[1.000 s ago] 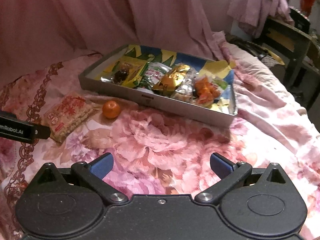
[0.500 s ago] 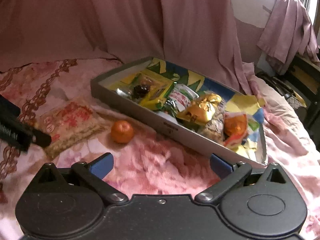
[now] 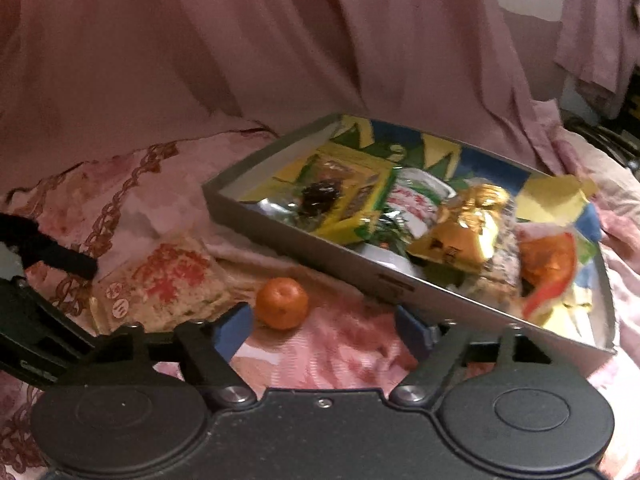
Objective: Organize snacks
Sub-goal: 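Grasp the rice cracker pack with the left gripper while the right gripper grasps the mandarin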
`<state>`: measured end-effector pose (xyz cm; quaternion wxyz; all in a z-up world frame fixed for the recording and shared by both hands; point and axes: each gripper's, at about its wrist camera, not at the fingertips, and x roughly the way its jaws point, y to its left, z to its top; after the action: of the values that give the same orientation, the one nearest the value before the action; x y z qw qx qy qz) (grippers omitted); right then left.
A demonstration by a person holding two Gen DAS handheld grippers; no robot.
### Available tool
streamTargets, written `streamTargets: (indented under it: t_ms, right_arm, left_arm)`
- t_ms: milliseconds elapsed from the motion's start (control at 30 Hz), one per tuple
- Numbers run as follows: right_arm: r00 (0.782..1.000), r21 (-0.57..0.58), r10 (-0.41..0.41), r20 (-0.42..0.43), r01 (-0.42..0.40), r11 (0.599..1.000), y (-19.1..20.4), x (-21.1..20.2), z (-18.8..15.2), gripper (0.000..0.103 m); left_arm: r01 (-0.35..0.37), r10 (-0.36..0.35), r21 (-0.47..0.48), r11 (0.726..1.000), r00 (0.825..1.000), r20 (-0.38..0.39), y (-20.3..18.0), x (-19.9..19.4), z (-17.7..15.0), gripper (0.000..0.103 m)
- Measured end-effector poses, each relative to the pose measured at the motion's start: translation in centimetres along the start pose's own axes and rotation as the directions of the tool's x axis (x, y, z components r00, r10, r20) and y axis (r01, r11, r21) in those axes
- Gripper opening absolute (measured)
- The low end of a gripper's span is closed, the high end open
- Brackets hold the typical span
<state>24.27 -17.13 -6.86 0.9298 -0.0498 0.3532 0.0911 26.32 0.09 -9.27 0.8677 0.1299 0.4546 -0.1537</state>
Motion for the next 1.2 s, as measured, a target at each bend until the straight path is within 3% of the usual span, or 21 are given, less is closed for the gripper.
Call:
streamTargets:
  t_ms: [100,533,700,1200]
  right_arm:
    - [0.999,-0.011,0.024,-0.022,-0.025,1.000,0.3,0.8,0.1,0.062]
    - [0.994,0.084,0.097,-0.048,-0.093,0.992,-0.2,3.5,0.3,0.059]
    - [0.994,0.106,0.102,-0.037,-0.097,0.990,-0.5,3.3,0.4,0.036]
    - [0.994,0.136,0.046,-0.103,-0.031,0.990,-0.5,0.2,-1.4,0.035]
  left_arm:
    - [-0.019,0.018,0.045,0.999,1.000,0.009,-0.5,0.2,0.1,0.102]
    - [0.031,-0.033,0.040,0.999,0.999,0.035,-0.5,-0.2,0.0,0.085]
    - [0.038,-0.039,0.027,0.999,0.999,0.033,-0.5,-0.3,0.1,0.082]
    - [0.063,-0.065,-0.071,0.996,0.997,-0.033,-0.2,-1.1,-0.2,0.079]
